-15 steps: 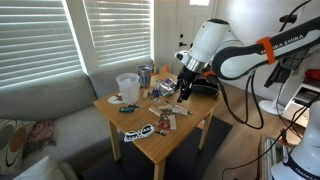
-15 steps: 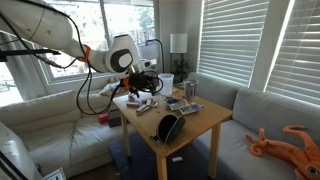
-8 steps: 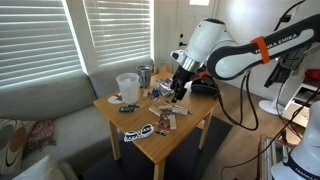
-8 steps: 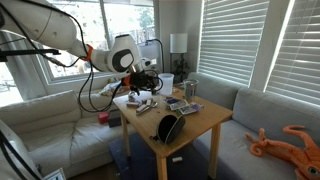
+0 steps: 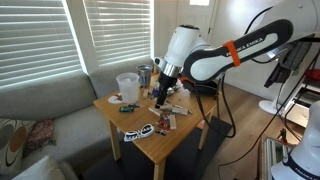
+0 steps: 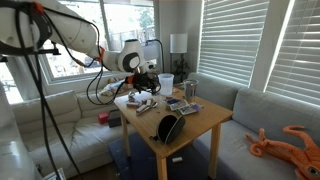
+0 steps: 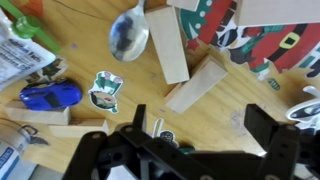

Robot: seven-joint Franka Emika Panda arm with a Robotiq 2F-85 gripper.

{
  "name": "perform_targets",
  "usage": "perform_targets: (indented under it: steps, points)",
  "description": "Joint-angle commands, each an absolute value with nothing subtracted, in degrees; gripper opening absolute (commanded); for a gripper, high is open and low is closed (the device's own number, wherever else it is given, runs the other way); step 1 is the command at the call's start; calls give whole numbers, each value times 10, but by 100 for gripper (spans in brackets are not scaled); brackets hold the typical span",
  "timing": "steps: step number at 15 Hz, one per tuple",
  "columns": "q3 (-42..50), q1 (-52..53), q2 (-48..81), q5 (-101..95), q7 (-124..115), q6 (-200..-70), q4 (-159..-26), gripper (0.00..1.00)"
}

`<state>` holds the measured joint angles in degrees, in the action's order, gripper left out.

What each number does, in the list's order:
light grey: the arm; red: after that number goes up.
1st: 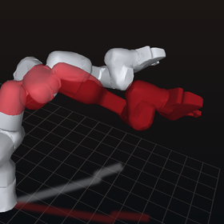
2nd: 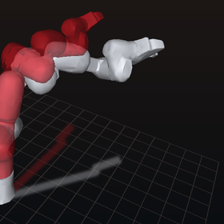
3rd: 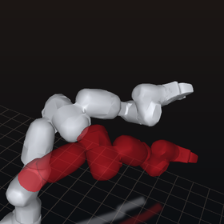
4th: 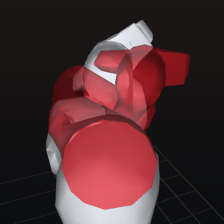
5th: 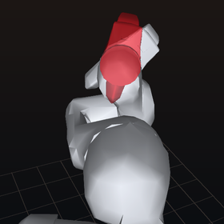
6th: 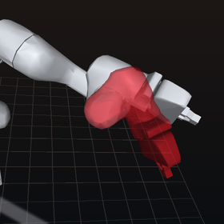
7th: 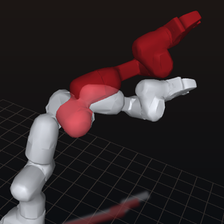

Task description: Put one wooden block in the clear cup on the table.

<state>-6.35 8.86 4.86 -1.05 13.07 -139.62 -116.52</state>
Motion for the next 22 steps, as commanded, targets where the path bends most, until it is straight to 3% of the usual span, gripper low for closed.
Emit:
perform_targets:
  steps: [1,5,13,18,19,21,22]
  points:
    - [-76,85,128,8,107,-1351,-1080,100]
    - [-77,80,172,16,80,-1312,-1031,61]
    - [-72,90,160,-9,48,-1277,-1006,5]
    - [-84,81,37,-19,119,-1389,-1100,7]
    - [-81,87,111,-17,90,-1355,-1030,29]
    - [-81,85,65,-17,105,-1366,-1059,29]
    - [-81,85,51,-17,108,-1366,-1070,7]
